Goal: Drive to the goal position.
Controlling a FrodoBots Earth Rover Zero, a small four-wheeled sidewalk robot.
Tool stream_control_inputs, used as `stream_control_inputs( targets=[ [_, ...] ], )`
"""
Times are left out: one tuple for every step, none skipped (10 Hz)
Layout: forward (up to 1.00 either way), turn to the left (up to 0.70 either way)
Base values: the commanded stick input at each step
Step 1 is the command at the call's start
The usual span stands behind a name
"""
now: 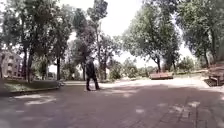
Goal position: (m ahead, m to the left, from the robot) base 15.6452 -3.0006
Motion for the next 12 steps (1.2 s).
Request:
stream_control_inputs(
  targets=[
    [0.70,0.00],
    [0.70,-0.11],
    [0.70,-0.35],
    [0.70,-0.35],
    [0.70,-0.35],
    [0.70,-0.35],
    [0.70,-0.35],
    [0.70,-0.35],
    [0.70,-0.35],
    [0.70,-0.35],
    [0.70,-0.35],
    [0.70,-0.27]
  ],
)
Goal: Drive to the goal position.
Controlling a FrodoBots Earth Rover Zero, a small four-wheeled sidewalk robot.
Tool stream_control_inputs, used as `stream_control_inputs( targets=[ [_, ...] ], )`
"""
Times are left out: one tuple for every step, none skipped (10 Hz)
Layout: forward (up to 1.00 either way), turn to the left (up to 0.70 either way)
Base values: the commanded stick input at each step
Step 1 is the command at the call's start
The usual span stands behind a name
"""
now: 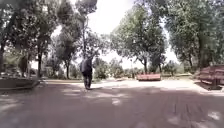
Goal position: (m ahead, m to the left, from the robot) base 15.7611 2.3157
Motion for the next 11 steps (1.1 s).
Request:
stream_control_inputs(
  targets=[
    [0.70,-0.02],
    [0.70,0.00],
    [0.70,0.00],
    [0.70,0.00],
    [0.70,0.00],
    [0.70,0.00],
    [0.70,0.00],
    [0.70,0.00],
    [0.70,0.00],
    [0.70,0.00],
    [0.70,0.00]
  ],
)
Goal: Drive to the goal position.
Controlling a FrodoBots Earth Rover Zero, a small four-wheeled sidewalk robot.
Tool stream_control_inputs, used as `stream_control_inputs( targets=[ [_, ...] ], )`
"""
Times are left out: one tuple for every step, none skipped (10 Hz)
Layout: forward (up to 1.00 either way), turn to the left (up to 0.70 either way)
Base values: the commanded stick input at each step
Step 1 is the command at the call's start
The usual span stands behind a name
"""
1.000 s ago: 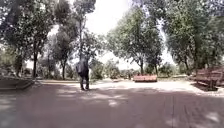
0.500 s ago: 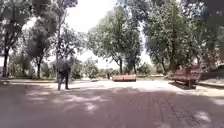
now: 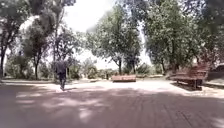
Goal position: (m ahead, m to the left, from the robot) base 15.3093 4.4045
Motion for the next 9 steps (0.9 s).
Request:
stream_control_inputs(
  targets=[
    [0.70,0.30],
    [0.70,0.18],
    [0.70,0.00],
    [0.70,0.00],
    [0.70,0.00],
    [0.70,0.00],
    [0.70,0.00],
    [0.70,0.00],
    [0.70,0.22]
  ],
)
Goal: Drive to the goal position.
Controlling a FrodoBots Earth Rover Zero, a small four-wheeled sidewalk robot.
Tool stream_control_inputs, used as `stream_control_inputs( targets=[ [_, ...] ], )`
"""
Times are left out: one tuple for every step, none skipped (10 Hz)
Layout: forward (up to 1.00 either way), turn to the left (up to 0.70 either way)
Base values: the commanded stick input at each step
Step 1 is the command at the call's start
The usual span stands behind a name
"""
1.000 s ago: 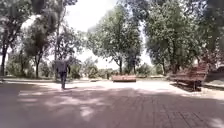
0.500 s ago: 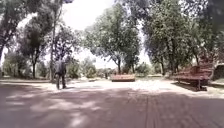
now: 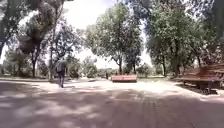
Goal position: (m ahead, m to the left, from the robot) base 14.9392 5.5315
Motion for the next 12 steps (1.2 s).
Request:
stream_control_inputs(
  targets=[
    [0.70,0.35],
    [0.70,0.35],
    [0.70,0.00],
    [0.70,0.00],
    [0.70,0.00],
    [0.70,0.00],
    [0.70,0.11],
    [0.70,0.24],
    [0.70,0.35],
    [0.70,0.35],
    [0.70,0.35],
    [0.70,0.29]
  ],
)
